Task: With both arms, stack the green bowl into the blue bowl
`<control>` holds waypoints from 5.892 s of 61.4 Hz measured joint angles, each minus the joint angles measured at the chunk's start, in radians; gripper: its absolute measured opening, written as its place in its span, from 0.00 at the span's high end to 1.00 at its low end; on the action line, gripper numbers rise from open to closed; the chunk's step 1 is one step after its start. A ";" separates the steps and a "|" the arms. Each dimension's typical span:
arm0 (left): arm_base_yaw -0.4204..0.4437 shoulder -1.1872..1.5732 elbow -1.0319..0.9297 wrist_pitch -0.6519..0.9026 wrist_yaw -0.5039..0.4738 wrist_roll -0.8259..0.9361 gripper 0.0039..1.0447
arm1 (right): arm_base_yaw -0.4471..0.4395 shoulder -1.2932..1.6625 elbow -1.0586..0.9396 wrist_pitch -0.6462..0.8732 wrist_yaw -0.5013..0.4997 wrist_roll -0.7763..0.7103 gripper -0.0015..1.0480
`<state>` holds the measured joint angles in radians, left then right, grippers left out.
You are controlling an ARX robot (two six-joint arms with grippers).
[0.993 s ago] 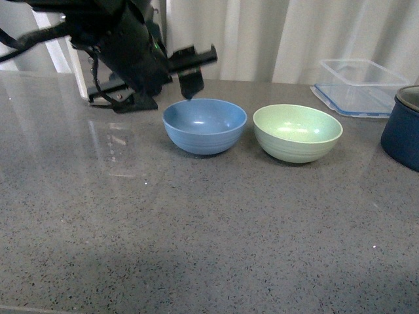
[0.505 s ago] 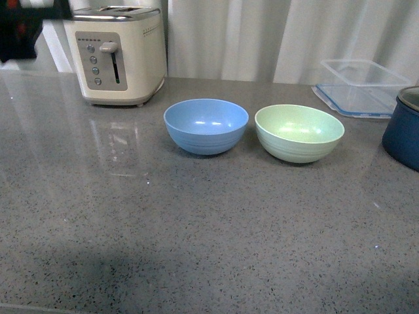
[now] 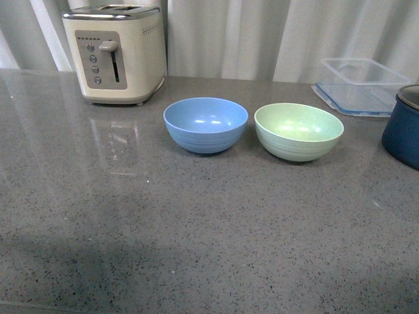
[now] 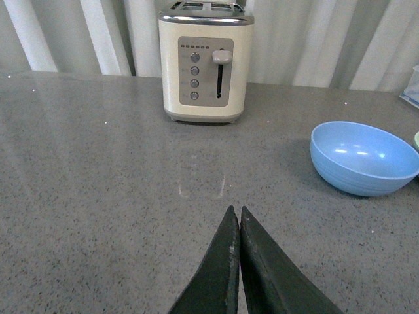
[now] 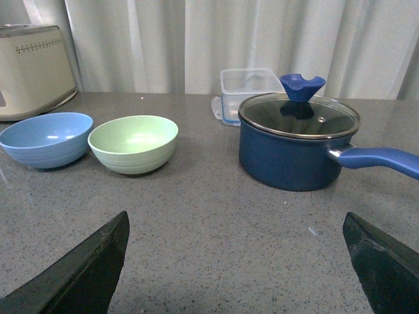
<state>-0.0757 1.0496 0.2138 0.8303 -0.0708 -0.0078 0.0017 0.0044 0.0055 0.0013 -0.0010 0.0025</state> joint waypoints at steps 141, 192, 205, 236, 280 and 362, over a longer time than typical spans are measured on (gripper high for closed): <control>0.074 -1.046 -0.193 -0.830 0.069 0.000 0.43 | -0.018 0.097 0.057 -0.085 -0.157 -0.029 0.10; 0.074 -1.046 -0.193 -0.830 0.070 0.003 0.06 | 0.119 1.696 1.157 -0.163 -0.077 0.268 0.10; 0.074 -1.046 -0.193 -0.830 0.070 0.003 0.06 | 0.119 1.828 1.286 -0.200 -0.014 0.302 0.10; 0.074 -1.046 -0.193 -0.830 0.070 0.003 0.06 | 0.142 1.980 1.369 -0.204 0.101 0.301 0.30; 0.074 -1.046 -0.193 -0.830 0.070 0.003 0.06 | 0.150 1.949 1.387 -0.190 0.134 0.300 0.99; 0.074 -1.046 -0.193 -0.830 0.070 0.003 0.06 | 0.382 2.169 1.753 -0.234 0.184 0.271 0.99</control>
<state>-0.0021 0.0040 0.0212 0.0006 -0.0010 -0.0051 0.3840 2.1738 1.7584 -0.2329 0.1833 0.2733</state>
